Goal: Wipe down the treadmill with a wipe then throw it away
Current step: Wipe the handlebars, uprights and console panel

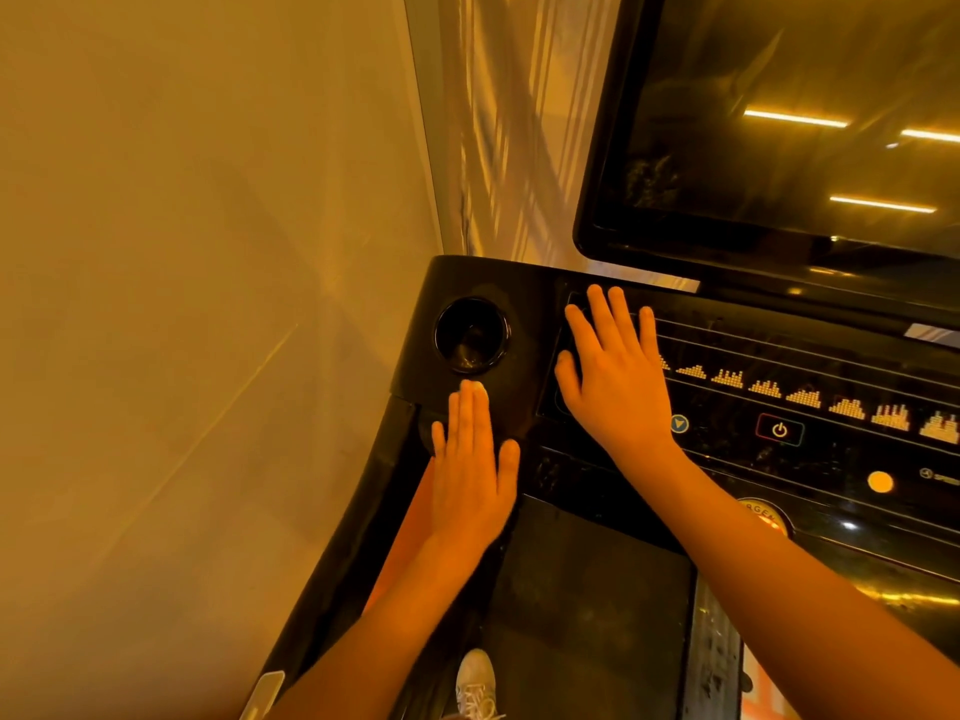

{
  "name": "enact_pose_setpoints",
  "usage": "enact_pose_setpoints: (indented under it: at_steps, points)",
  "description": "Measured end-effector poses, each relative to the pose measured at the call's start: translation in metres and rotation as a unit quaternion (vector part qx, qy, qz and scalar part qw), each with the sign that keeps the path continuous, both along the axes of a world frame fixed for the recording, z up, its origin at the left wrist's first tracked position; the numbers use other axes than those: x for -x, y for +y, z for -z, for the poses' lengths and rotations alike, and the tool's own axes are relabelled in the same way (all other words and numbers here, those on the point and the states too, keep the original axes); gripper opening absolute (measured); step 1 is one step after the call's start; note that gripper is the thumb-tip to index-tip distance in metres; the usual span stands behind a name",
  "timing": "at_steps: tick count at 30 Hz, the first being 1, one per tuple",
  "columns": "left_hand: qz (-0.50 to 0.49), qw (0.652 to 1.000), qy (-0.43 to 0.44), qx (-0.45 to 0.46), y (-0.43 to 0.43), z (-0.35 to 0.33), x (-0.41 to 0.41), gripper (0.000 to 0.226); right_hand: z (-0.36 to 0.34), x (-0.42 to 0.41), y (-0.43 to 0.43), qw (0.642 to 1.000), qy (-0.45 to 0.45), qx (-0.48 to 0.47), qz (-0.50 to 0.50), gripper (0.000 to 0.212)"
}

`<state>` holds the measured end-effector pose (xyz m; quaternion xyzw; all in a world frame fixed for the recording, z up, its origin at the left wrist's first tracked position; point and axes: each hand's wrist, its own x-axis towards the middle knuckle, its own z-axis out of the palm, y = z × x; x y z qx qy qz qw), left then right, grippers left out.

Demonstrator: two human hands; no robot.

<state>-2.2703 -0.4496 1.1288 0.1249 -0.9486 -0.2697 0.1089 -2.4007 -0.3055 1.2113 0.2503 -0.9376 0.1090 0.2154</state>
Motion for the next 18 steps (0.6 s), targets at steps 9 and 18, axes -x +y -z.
enact_pose_setpoints:
  at_steps: [9, 18]
  points:
    - [0.008, 1.000, 0.005, -0.018, -0.001, -0.001, 0.003, 0.067, 0.000, 0.000, 0.000, 1.000, -0.007, -0.003, 0.002, 0.054]
    - [0.035, 0.999, 0.013, 0.008, 0.007, -0.003, 0.001, 0.066, 0.000, 0.001, 0.000, 1.000, -0.008, -0.003, 0.002, 0.053]
